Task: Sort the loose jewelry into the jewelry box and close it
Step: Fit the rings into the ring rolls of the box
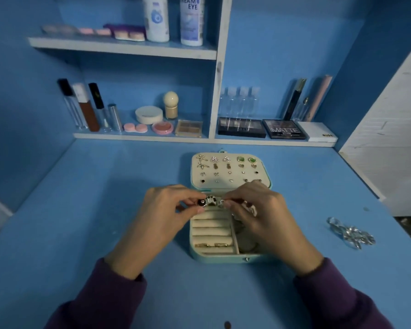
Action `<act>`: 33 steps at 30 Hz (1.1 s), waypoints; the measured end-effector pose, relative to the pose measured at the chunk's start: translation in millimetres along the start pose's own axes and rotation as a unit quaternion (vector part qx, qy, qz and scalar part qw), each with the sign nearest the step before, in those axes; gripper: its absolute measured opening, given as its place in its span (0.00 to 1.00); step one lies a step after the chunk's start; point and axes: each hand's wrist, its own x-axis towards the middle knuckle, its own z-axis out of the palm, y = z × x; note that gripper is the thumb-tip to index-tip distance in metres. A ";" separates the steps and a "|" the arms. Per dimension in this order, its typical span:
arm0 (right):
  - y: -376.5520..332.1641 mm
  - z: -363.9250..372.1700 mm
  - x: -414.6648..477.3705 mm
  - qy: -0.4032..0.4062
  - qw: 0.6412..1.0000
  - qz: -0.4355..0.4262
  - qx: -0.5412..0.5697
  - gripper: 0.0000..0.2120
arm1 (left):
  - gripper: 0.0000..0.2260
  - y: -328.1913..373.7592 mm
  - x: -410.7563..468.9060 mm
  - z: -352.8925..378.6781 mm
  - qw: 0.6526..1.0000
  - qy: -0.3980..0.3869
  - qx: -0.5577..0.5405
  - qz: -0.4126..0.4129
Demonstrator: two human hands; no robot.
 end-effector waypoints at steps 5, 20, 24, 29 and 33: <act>2.1 7.5 3.2 -0.012 1.000 -0.010 -0.020 0.06 | 0.10 -1.4 -0.9 3.7 1.000 -0.007 -0.013 -0.013; 1.0 7.0 6.1 -0.051 0.993 -0.088 -0.066 0.11 | 0.10 -0.3 2.5 -2.9 0.999 -0.032 0.010 -0.023; 2.9 8.7 4.6 -0.055 0.990 -0.100 -0.085 0.12 | 0.10 -0.4 2.2 -2.8 0.999 -0.038 0.008 -0.027; 2.5 11.3 5.1 -0.060 0.990 -0.099 -0.085 0.13 | 0.10 -0.8 2.6 -4.5 0.998 -0.051 0.011 -0.032; 3.0 14.0 4.2 -0.060 0.988 -0.104 -0.095 0.13 | 0.10 0.9 4.1 -4.6 0.997 -0.059 0.028 -0.029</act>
